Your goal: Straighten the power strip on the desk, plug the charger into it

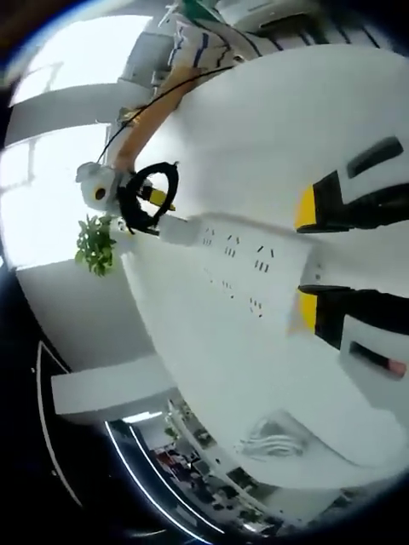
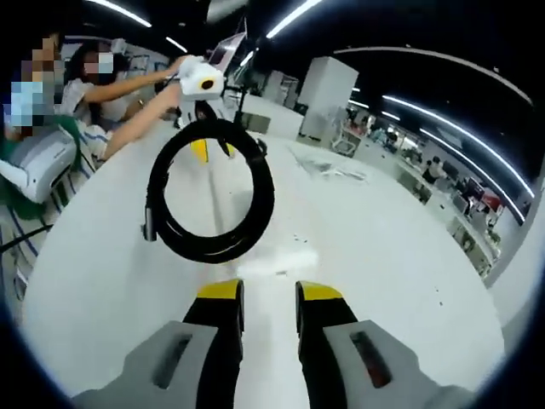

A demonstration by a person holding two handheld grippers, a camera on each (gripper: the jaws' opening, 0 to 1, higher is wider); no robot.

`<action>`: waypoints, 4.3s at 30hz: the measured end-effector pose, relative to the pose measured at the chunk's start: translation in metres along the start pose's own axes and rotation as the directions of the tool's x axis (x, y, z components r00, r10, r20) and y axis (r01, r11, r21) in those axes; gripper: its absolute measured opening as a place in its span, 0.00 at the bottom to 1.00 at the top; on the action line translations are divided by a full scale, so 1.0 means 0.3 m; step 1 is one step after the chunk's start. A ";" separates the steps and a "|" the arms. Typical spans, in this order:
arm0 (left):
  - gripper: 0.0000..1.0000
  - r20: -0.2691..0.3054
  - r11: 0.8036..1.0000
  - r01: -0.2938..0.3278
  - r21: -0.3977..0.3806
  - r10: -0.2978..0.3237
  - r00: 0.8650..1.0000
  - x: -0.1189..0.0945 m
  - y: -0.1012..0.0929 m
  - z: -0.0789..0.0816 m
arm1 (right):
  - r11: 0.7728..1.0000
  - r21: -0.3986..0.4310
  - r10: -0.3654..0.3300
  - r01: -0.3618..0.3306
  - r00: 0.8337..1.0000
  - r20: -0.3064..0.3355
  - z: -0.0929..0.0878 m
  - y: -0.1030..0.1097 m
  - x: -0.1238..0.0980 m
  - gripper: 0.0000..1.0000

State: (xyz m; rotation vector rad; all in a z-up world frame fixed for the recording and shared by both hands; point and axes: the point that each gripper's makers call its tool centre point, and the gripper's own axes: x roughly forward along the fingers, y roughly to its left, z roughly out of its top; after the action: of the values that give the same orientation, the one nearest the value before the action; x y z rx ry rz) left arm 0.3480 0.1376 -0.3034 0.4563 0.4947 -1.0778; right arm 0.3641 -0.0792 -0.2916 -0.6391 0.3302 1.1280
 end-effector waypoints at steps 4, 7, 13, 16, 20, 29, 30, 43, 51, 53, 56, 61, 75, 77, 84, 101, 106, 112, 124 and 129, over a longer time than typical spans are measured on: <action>0.24 -0.020 1.000 -0.011 0.006 0.012 1.000 0.003 0.008 -0.011 | 1.000 0.013 0.017 -0.018 1.000 0.008 0.007 0.012 0.021 0.23; 0.24 -0.034 1.000 -0.008 0.009 0.008 0.999 0.014 0.006 -0.018 | 1.000 0.024 0.017 -0.017 1.000 0.022 0.017 0.009 0.029 0.23; 0.24 -0.054 1.000 -0.008 0.017 0.009 0.999 0.029 -0.002 -0.030 | 1.000 0.023 0.021 -0.022 1.000 0.017 0.020 0.022 0.048 0.23; 0.24 -0.058 1.000 -0.016 0.016 0.016 0.998 0.031 0.002 -0.033 | 1.000 0.018 0.023 -0.023 1.000 0.006 0.016 0.027 0.058 0.23; 0.24 -0.058 1.000 -0.020 0.015 0.020 0.998 0.037 0.008 -0.032 | 1.000 0.016 0.020 -0.020 1.000 -0.007 0.012 0.023 0.067 0.23; 0.24 -0.068 0.999 -0.031 0.016 0.032 0.997 0.046 0.014 -0.036 | 0.998 0.016 0.054 -0.054 0.998 -0.025 0.011 0.048 0.096 0.23; 0.24 -0.067 0.999 -0.032 0.014 0.033 0.997 0.046 0.014 -0.037 | 0.999 0.015 0.052 -0.052 0.998 -0.028 0.010 0.047 0.095 0.23; 0.25 -0.062 0.999 -0.038 0.003 0.038 0.997 0.048 0.027 -0.030 | 0.999 0.025 0.042 -0.041 0.998 -0.038 0.004 0.042 0.101 0.23; 0.25 -0.058 0.998 -0.057 0.006 0.057 0.997 0.058 0.039 -0.027 | 0.999 0.028 0.035 -0.034 0.998 -0.054 -0.005 0.038 0.107 0.22; 0.24 -0.056 0.998 -0.064 0.008 0.064 0.996 0.061 0.043 -0.026 | 0.999 0.030 0.034 -0.033 0.998 -0.055 -0.006 0.036 0.107 0.22; 0.23 -0.055 0.997 -0.075 0.015 0.076 0.996 0.065 0.054 -0.021 | 0.999 0.033 0.032 -0.031 0.998 -0.057 -0.007 0.034 0.107 0.22; 0.21 -0.047 0.995 -0.095 -0.010 0.095 0.994 0.075 0.064 -0.022 | 0.999 0.040 0.022 -0.020 0.998 -0.060 -0.010 0.025 0.109 0.22; 0.17 -0.018 0.989 -0.141 -0.045 0.140 0.990 0.098 0.101 -0.017 | 0.998 0.059 -0.020 0.024 0.998 -0.062 -0.016 -0.005 0.120 0.21; 0.17 -0.014 0.987 -0.152 -0.047 0.151 0.988 0.102 0.110 -0.015 | 0.998 0.059 -0.031 0.035 0.998 -0.063 -0.018 -0.013 0.123 0.20; 0.16 0.007 0.982 -0.180 -0.065 0.181 0.984 0.116 0.136 -0.009 | 0.994 0.088 -0.057 0.063 0.996 -0.067 -0.025 -0.035 0.129 0.16; 0.08 0.026 0.972 -0.223 -0.068 0.226 0.974 0.131 0.170 -0.006 | 0.980 0.153 -0.115 0.126 0.990 -0.079 -0.041 -0.080 0.139 0.09; 0.06 0.027 0.969 -0.239 -0.067 0.241 0.970 0.132 0.180 -0.004 | 0.977 0.161 -0.130 0.142 0.988 -0.084 -0.044 -0.093 0.140 0.06; 0.05 0.034 0.966 -0.245 -0.083 0.249 0.968 0.134 0.191 -0.002 | 0.974 0.171 -0.136 0.149 0.987 -0.082 -0.045 -0.097 0.140 0.04; 0.02 0.032 0.960 -0.266 -0.083 0.270 0.962 0.135 0.206 -0.003 | 0.967 0.194 -0.149 0.162 0.986 -0.080 -0.048 -0.107 0.146 0.02; 0.00 0.036 0.956 -0.277 -0.094 0.281 0.959 0.137 0.216 -0.001 | 0.964 0.201 -0.158 0.172 0.984 -0.083 -0.048 -0.114 0.149 0.02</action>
State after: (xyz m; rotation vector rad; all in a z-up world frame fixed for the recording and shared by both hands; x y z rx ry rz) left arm 0.4227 0.1346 -0.3206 0.4069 0.4187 -0.7895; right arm 0.4146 -0.0650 -0.3170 -0.5100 0.4371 0.9004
